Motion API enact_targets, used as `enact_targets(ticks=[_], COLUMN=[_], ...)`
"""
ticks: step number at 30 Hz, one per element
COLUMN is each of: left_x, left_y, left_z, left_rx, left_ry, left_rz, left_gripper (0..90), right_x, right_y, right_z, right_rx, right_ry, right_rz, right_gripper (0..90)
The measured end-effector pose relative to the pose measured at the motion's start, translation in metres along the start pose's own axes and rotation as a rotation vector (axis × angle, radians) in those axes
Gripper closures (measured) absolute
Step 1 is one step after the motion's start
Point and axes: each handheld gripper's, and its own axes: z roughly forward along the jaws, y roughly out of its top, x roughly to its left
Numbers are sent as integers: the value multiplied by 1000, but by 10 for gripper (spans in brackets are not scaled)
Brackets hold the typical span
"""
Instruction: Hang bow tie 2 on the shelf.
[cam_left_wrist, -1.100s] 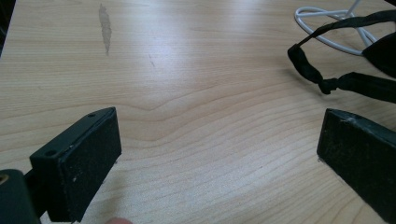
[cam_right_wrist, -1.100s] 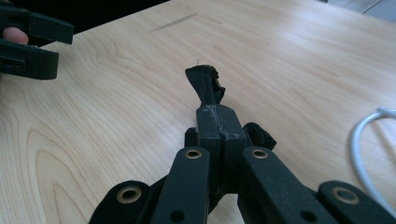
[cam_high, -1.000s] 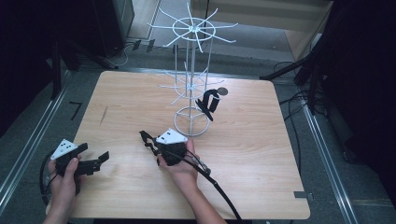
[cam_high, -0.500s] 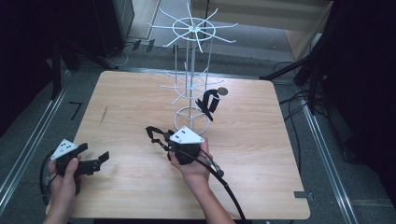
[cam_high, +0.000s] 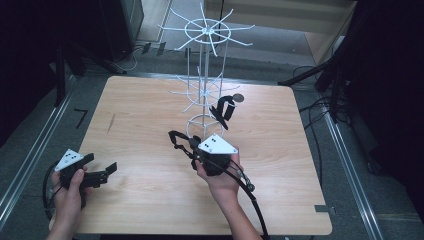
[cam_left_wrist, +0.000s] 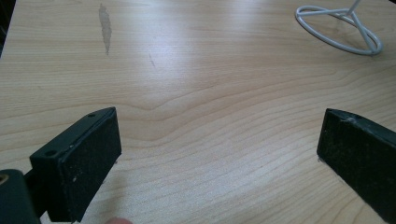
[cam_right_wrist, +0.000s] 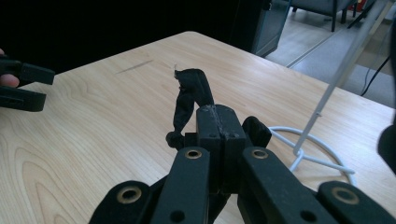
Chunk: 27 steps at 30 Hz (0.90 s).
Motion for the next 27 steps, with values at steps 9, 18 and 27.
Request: enact_targets(ticks=[9, 18, 27], left_x=[0, 0, 0], left_y=[0, 0, 0], left_z=[0, 0, 0], left_rx=[-1, 2, 1], left_ry=[0, 0, 1], left_rz=[-2, 2, 2], left_gripper=[2, 2, 2], right_x=[-8, -15, -22], right_y=[5, 11, 16], right_z=[-14, -28, -42], right_rx=[-27, -60, -85], right_ry=[-16, -36, -54], right_rz=[9, 14, 11], right_gripper=[900, 900, 900])
